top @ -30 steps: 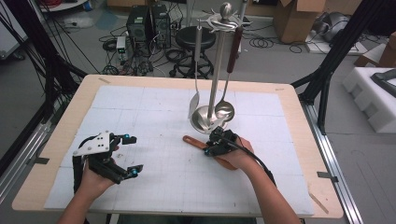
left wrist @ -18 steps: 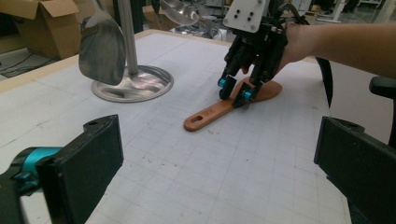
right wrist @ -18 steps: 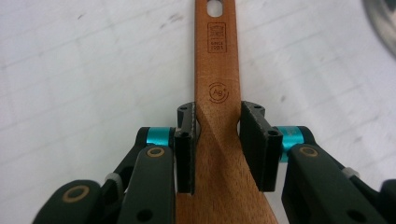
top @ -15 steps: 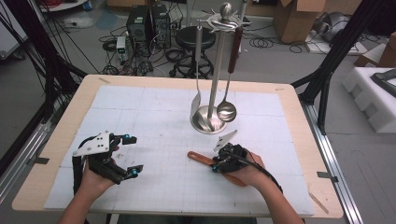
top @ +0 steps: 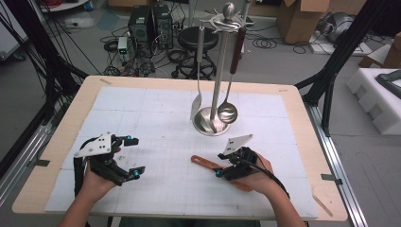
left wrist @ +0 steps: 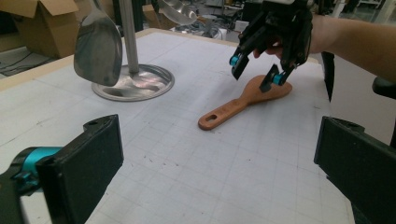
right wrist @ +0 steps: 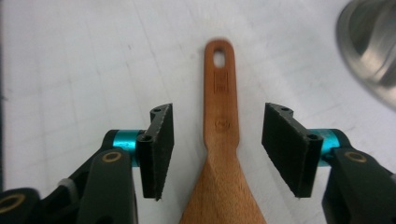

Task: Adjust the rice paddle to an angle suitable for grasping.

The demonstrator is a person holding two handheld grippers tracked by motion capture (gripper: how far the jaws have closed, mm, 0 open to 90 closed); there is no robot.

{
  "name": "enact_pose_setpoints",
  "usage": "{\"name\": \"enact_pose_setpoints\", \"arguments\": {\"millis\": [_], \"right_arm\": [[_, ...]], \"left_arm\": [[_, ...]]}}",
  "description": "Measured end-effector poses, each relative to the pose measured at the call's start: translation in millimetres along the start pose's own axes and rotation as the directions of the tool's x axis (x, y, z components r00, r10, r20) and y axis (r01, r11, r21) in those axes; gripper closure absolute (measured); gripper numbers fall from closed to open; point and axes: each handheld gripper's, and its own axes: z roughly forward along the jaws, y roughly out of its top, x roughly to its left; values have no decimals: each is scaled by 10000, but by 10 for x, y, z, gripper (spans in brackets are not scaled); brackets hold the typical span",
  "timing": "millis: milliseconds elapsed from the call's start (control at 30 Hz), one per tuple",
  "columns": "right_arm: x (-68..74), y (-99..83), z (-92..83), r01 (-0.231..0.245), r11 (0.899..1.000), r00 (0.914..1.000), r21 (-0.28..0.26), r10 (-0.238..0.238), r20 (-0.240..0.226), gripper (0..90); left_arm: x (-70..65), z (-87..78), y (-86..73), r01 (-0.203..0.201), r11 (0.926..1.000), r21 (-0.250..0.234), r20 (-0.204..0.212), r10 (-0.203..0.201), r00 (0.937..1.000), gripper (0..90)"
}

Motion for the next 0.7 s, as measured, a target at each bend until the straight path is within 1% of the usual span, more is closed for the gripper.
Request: {"name": "enact_pose_setpoints", "arguments": {"millis": [33,167,300,433,500,600,633,700], "right_arm": [[0,10,-28,61,9998,10000,-203,-60,80,408],[-25,22,-107,-9,9983,9993,-585,30,370,371],[-44,28,-188,-80,9958,9994,-917,109,318,358],[-58,59,-306,-232,9863,9989,-1635,297,371,327],[-63,75,-358,-196,9825,9989,-1854,269,374,322],[-59,85,-403,-129,9804,9986,-1964,228,482,322],[-63,89,-418,-40,9799,9986,-1995,146,517,321],[-62,92,-447,-44,9783,9980,-2071,174,609,321]], "left_arm": [[-1,0,-1,6,10000,-8,-2,-6,10000,17],[-9,18,-9,13,10000,56,52,-14,10000,17],[-23,6,-12,29,10000,38,47,-30,10000,17],[-21,-11,-19,36,10000,45,18,-36,10000,17],[-24,-12,-21,40,10000,36,17,-40,10000,17],[-23,-10,-20,27,10000,33,46,-27,10000,17],[-23,-10,-21,48,10000,28,34,-48,10000,17],[-20,-8,-23,34,10000,51,41,-34,10000,17]]}}
